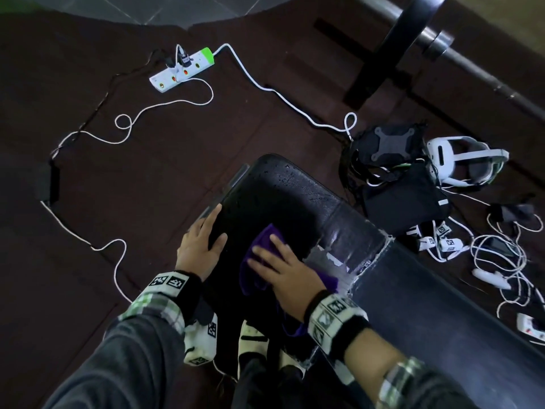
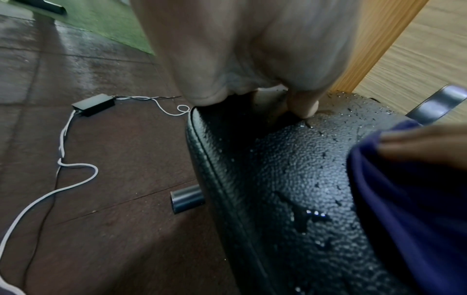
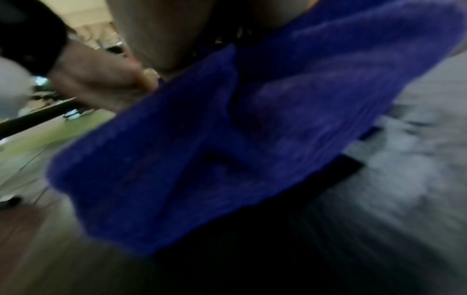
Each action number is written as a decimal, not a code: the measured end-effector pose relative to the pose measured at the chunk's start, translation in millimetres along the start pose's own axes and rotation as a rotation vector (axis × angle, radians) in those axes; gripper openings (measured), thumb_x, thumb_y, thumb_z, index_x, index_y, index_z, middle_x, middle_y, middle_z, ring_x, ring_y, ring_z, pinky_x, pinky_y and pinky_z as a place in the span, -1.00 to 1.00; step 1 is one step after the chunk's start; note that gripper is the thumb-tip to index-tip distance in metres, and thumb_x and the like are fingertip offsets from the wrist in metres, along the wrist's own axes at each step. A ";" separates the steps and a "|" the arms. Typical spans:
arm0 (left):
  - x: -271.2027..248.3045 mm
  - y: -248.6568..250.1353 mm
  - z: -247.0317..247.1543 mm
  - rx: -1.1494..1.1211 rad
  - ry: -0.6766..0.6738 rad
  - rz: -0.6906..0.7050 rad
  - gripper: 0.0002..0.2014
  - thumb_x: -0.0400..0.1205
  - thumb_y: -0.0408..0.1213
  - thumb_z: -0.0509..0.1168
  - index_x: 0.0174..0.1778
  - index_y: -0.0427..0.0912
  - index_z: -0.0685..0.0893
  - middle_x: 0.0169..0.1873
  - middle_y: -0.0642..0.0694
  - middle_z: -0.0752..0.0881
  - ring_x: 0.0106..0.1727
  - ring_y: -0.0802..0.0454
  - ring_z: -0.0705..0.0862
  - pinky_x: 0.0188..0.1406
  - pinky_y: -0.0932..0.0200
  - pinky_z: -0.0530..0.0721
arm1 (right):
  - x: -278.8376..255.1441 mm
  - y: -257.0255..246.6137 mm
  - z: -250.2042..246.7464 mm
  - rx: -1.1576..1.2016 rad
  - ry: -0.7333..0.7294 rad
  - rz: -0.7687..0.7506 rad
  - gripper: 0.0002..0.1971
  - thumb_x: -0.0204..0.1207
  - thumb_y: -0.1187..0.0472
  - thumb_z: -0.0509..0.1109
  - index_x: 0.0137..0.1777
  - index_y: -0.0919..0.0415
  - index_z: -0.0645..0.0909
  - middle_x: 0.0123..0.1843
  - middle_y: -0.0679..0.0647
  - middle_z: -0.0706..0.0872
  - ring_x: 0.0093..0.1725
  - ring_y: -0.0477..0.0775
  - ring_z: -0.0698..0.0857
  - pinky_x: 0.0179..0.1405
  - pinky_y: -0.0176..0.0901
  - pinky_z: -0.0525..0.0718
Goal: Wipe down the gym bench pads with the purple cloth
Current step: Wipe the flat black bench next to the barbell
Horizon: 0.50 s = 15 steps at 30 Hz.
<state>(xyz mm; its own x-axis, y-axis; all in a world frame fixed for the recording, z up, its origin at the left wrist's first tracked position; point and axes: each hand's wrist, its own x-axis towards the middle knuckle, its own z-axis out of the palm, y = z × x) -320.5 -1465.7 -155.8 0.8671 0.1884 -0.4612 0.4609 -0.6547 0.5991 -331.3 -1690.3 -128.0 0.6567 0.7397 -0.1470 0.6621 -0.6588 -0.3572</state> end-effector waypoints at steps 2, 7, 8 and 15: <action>-0.5 3.1 -0.7 0.020 -0.008 -0.020 -0.37 0.69 -0.09 0.23 0.58 0.43 0.08 0.53 -0.09 0.38 0.49 -0.23 0.38 0.47 -0.34 0.32 | -29.8 7.7 1.7 -0.006 -0.023 -0.046 -0.38 0.31 0.28 0.07 0.41 0.02 0.50 0.45 0.02 0.54 0.47 0.37 0.42 0.30 0.22 0.54; -2.3 9.8 -3.5 0.015 -0.019 -0.040 -0.40 0.71 -0.07 0.20 0.59 0.41 0.08 0.54 -0.01 0.35 0.54 -0.19 0.31 0.47 -0.31 0.29 | -57.9 46.4 -18.5 0.042 0.029 0.139 -0.34 0.29 0.28 0.04 0.45 -0.06 0.39 0.50 -0.07 0.47 0.56 0.17 0.23 0.23 -0.10 0.57; -2.6 10.9 -4.0 0.009 -0.016 -0.041 -0.40 0.71 -0.07 0.20 0.58 0.42 0.08 0.54 0.01 0.35 0.54 -0.18 0.30 0.47 -0.30 0.29 | -51.3 51.1 -20.3 0.054 0.032 0.186 -0.35 0.30 0.27 0.03 0.46 -0.05 0.39 0.51 -0.06 0.45 0.57 0.18 0.21 0.21 -0.09 0.59; -7.4 9.9 -3.2 0.039 -0.012 -0.020 -0.40 0.70 -0.05 0.21 0.63 0.30 0.11 0.55 -0.09 0.33 0.53 -0.22 0.32 0.43 -0.29 0.34 | 11.8 9.6 -10.0 0.220 -0.047 0.115 -0.33 0.26 0.20 0.06 0.44 0.17 0.49 0.53 0.13 0.42 0.57 0.40 0.17 0.45 0.35 0.25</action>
<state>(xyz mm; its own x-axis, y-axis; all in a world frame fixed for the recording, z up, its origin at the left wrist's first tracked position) -321.8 -1471.2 -144.4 0.8552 0.1930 -0.4810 0.4703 -0.6789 0.5638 -313.5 -1689.3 -123.9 0.7020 0.6708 -0.2392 0.4861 -0.6968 -0.5274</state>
